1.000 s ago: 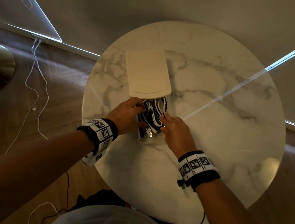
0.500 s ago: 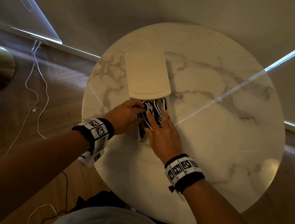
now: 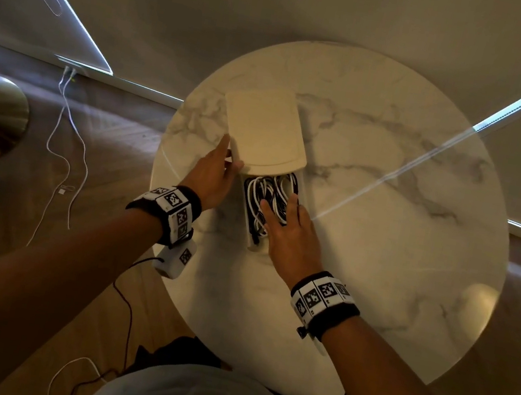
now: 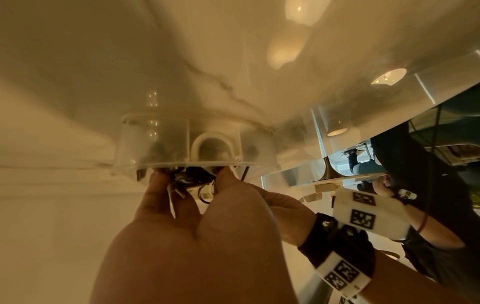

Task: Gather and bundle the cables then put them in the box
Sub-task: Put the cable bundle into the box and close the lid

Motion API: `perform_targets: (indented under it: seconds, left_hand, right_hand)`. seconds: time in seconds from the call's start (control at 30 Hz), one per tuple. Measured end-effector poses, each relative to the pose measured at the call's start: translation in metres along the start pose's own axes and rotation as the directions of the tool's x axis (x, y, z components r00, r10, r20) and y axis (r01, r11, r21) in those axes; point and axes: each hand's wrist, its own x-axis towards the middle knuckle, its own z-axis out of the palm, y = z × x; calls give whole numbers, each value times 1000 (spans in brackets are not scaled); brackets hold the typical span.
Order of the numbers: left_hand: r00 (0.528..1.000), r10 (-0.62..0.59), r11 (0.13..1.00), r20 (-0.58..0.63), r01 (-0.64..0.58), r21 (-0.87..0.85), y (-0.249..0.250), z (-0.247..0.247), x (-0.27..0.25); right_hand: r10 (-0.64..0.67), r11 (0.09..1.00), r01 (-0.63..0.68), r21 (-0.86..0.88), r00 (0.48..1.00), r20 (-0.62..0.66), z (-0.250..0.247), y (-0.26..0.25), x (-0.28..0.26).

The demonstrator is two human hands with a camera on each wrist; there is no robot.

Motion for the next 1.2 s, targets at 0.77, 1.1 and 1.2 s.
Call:
perform_targets:
  seconds: [0.77, 1.1, 1.2]
  left_hand:
    - [999, -31, 997, 9, 31, 76, -5, -5, 16]
    - [996, 34, 995, 86, -27, -92, -4, -8, 3]
    - [997, 41, 995, 67, -34, -92, -7, -4, 4]
  right_hand:
    - [-21, 997, 12, -71, 992, -123, 19, -4, 11]
    - [-3, 1000, 1, -13, 984, -180, 17, -1, 6]
    - [7, 1000, -6, 5, 981, -191, 15, -3, 5]
